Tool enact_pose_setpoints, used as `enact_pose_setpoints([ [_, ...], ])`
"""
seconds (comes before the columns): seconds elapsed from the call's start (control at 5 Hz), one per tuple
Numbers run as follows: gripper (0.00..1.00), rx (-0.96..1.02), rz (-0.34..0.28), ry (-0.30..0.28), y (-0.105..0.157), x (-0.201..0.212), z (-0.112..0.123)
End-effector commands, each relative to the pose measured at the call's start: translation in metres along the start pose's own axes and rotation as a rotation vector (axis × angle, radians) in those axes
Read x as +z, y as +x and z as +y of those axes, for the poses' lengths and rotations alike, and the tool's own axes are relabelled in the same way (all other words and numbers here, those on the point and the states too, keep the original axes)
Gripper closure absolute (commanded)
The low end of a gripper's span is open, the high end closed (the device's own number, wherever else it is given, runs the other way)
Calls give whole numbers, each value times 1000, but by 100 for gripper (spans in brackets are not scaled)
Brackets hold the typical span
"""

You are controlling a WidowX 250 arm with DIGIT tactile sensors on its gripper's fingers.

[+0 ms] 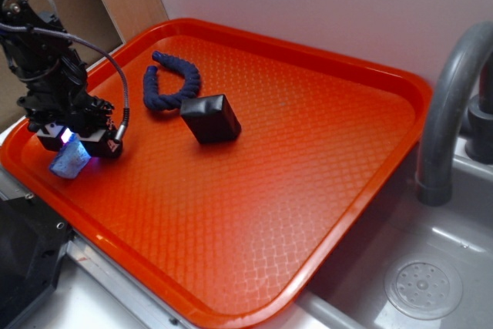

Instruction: Grab the blue sponge.

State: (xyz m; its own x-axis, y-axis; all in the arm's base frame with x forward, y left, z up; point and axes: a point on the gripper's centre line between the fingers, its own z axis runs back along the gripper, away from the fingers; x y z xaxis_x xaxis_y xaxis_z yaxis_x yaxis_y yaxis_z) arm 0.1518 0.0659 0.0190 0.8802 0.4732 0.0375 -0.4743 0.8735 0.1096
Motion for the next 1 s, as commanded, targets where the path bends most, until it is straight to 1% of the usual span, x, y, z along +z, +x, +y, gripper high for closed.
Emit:
enact_pose_setpoints([
  [0.0,100,74,-78,-15,21,66,-12],
  [0.2,100,-36,-91,-95,25,120,-32],
  [0.4,100,-174,-135,-183,6,165,-50],
  [0.6,100,-243,-174,-261,-18,201,-59],
  [0.8,100,-263,-151,-329,-22,208,-59],
])
